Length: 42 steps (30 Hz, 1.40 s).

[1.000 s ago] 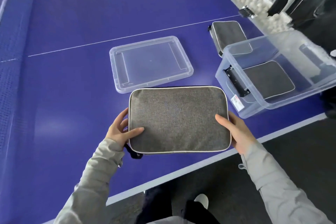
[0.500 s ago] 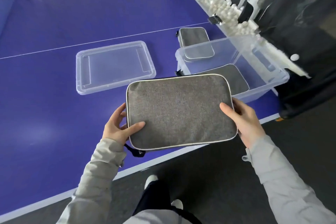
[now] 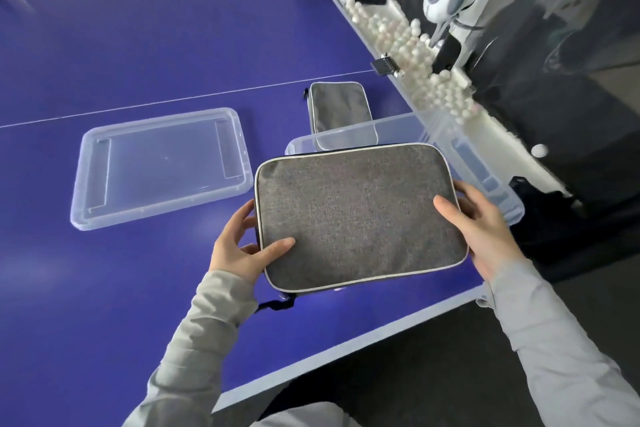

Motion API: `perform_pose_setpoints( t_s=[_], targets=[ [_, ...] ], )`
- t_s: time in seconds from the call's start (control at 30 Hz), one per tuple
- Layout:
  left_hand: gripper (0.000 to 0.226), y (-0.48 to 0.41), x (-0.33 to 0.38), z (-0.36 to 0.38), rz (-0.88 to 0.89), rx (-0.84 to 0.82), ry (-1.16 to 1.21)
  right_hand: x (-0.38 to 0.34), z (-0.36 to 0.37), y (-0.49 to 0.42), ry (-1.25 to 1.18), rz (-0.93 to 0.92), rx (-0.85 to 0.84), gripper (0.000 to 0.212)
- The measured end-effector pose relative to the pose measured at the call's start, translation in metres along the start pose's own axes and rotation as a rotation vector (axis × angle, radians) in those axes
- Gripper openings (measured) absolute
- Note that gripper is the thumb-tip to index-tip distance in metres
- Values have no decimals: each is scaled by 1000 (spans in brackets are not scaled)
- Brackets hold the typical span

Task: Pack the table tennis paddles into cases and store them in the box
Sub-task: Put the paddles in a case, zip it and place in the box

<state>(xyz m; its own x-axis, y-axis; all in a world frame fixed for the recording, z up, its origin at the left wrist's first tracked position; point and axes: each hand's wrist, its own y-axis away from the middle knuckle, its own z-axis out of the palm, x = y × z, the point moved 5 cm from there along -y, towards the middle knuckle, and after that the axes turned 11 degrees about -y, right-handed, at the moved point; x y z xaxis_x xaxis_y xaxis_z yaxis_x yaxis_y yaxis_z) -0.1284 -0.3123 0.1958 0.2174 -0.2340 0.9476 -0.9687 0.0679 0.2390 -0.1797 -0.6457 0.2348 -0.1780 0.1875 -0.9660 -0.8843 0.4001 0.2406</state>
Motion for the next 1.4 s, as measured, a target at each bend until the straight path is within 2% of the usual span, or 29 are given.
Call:
perform_pose_setpoints(
  t_s=[0.07,0.2,0.37,0.6,0.77,1.07,1.4],
  targets=[
    [74,-14,12,17,-10,-22,20,-11,-12,-21,11,0,8,52],
    [74,-38,27,54,-1,-70,35,-19,-40,-59,29,24,32,66],
    [81,-50,27,98,-40,-84,53,-16,-66,-102,50,89,8,60],
    [80,-61,8,141,-158,59,96,8,-81,-149,119,192,-154,65],
    [83,-77,-18,165,-301,141,24,35,-82,-173,374,257,-258,79],
    [77,-87,-60,176,-460,220,-11,77,-80,-187,495,303,-323,90],
    [86,-89,-66,181,-567,163,-52,84,-75,-186,560,318,-363,93]
  ],
)
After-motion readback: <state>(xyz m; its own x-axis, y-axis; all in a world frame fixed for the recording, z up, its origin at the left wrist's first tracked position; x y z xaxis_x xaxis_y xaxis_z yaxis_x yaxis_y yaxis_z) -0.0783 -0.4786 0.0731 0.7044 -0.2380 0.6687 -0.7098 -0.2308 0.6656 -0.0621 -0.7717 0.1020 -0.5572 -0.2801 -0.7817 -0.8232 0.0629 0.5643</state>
